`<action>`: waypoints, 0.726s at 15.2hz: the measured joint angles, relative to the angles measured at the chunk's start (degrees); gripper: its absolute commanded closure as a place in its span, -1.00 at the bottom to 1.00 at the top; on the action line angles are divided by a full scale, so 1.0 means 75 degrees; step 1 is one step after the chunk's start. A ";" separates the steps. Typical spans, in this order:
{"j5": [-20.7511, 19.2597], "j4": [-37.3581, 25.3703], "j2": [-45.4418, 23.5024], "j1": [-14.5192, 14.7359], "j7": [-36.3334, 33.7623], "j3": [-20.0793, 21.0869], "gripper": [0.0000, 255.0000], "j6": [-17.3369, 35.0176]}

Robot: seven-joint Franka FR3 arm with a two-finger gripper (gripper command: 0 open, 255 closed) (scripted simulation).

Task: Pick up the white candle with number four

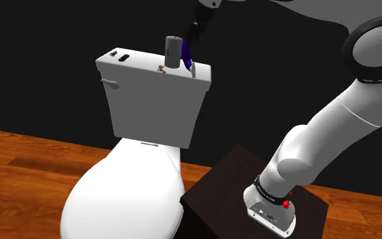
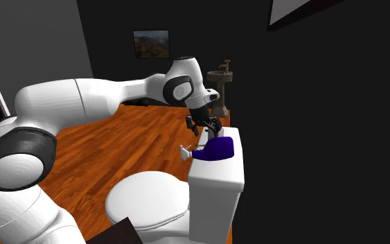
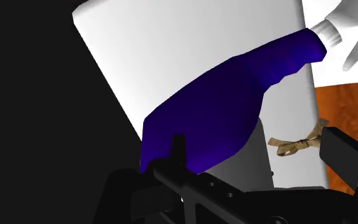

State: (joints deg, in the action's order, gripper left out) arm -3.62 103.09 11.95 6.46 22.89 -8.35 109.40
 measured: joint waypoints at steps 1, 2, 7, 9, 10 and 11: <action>0.0019 -0.0401 -0.0257 0.0029 0.0172 -0.0011 -1.00 -0.0068; 0.0031 -0.0663 -0.0473 0.0057 0.0323 -0.0010 -1.00 -0.0032; 0.0105 -0.1526 -0.1250 0.0114 0.0816 -0.0015 -1.00 0.0124; 0.0096 -0.1344 -0.1239 0.0117 0.0820 -0.0012 -1.00 0.0304; 0.0098 -0.1242 -0.1238 0.0112 0.0831 -0.0017 -1.00 0.0408; 0.0089 -0.1082 -0.1199 0.0113 0.0821 -0.0015 -1.00 0.0528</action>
State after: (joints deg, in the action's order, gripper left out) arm -2.95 94.98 2.96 7.31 29.05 -8.47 113.36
